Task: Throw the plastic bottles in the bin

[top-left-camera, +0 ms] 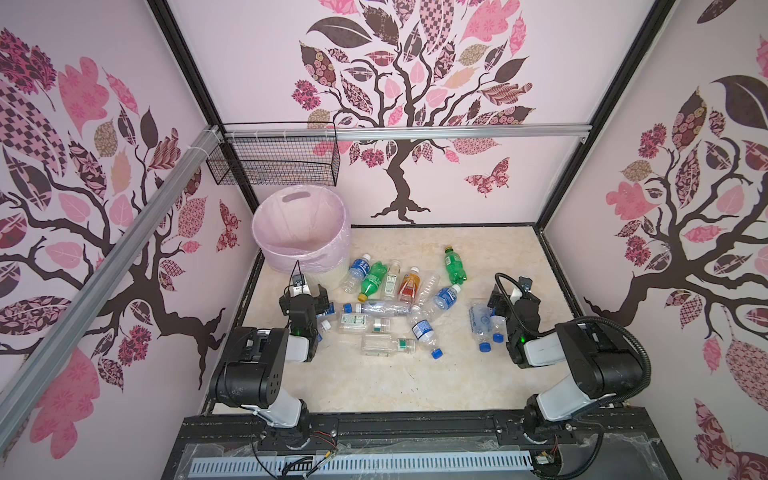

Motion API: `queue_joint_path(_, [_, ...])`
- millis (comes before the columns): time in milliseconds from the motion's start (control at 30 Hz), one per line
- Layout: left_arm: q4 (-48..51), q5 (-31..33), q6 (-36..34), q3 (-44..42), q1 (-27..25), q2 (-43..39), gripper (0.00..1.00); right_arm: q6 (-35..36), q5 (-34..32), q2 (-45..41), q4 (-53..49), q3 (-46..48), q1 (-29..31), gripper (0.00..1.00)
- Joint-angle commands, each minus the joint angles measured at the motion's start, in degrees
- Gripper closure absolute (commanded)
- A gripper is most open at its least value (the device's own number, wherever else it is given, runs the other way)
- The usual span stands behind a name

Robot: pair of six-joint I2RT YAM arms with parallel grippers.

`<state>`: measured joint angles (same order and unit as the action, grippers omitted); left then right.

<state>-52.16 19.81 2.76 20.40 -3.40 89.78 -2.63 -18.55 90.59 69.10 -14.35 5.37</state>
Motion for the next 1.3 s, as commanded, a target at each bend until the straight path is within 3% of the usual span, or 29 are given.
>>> queue_joint_path(0, [-1.1,0.0,-0.1,0.1,0.4,-0.2,0.03,-0.6,0.2,-0.3,0.7,-1.1,-0.1,0.01])
queue_joint_path(333, [-0.7,-1.3,0.7,0.3,1.5,-0.2,0.03,-0.4,-0.9,-0.6,2.2,-0.6,-0.1,0.0])
queue_joint_path(433, [-2.6,1.8,2.5,-1.7,1.7,-2.1,0.03,-1.0,-1.6,-4.3,-4.5,-1.9,-0.1,0.0])
queue_joint_path(533, [-6.8,1.0,1.9,-4.1,1.6,-2.4,0.03,-1.6,-2.1,-7.6,-9.7,-3.0,-0.1,0.0])
queue_joint_path(733, [-9.6,0.5,0.7,-5.9,0.9,-3.4,0.05,-1.8,-3.0,-8.1,-10.7,-3.3,0.0,0.01])
queue_joint_path(900, [1.1,5.3,3.7,-4.7,1.7,-11.4,0.03,-1.9,-3.2,-8.3,-12.2,-4.1,-0.1,0.01])
queue_joint_path(1067, [5.1,10.0,5.6,-5.6,1.8,-16.3,0.03,-2.8,-4.6,-8.9,-14.5,-4.8,-0.1,0.01])
queue_joint_path(1267, [16.0,17.7,11.6,-6.2,1.8,-26.2,0.03,-5.3,-9.6,-10.1,-19.2,-6.4,-0.1,0.0])
